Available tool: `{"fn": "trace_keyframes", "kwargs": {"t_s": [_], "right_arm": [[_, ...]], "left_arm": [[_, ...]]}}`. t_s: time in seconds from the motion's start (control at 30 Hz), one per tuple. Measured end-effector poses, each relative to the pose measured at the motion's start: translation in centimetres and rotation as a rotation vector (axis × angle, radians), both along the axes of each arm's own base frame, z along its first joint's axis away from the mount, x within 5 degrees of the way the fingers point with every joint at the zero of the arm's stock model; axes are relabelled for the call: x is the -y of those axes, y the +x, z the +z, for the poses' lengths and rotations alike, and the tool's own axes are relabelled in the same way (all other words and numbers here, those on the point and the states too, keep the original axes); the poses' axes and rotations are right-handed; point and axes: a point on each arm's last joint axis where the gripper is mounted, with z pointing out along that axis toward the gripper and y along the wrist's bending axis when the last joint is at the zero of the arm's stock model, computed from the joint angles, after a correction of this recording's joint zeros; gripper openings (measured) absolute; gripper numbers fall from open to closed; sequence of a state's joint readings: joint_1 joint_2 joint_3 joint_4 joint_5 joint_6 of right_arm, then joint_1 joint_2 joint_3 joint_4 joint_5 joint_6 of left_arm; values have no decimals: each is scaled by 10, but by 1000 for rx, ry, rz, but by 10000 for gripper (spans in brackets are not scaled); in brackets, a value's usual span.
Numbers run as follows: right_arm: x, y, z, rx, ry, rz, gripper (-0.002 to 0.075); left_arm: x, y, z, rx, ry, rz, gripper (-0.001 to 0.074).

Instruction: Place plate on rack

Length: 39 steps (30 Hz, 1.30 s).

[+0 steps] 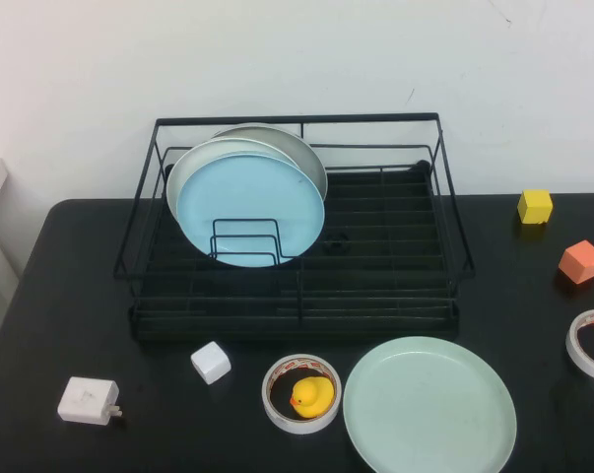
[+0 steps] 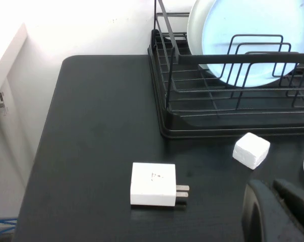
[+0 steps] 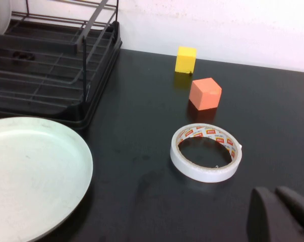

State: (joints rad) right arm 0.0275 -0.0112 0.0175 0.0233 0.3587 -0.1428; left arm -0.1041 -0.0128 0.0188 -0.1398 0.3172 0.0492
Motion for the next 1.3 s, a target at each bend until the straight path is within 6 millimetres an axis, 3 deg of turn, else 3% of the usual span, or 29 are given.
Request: {"fn": "trace_keyframes", "kwargs": {"t_s": [0.53,0.87,1.3], "right_arm": [[0,0,0,0,0,0,-2],[0,0,0,0,0,0,-2],[0,0,0,0,0,0,-2]], "left_arm": [[0,0,0,0,-3,0,-2],[1,0,0,-23,-153,35,-1],[1,0,0,-26,-172,40,-1]]}}
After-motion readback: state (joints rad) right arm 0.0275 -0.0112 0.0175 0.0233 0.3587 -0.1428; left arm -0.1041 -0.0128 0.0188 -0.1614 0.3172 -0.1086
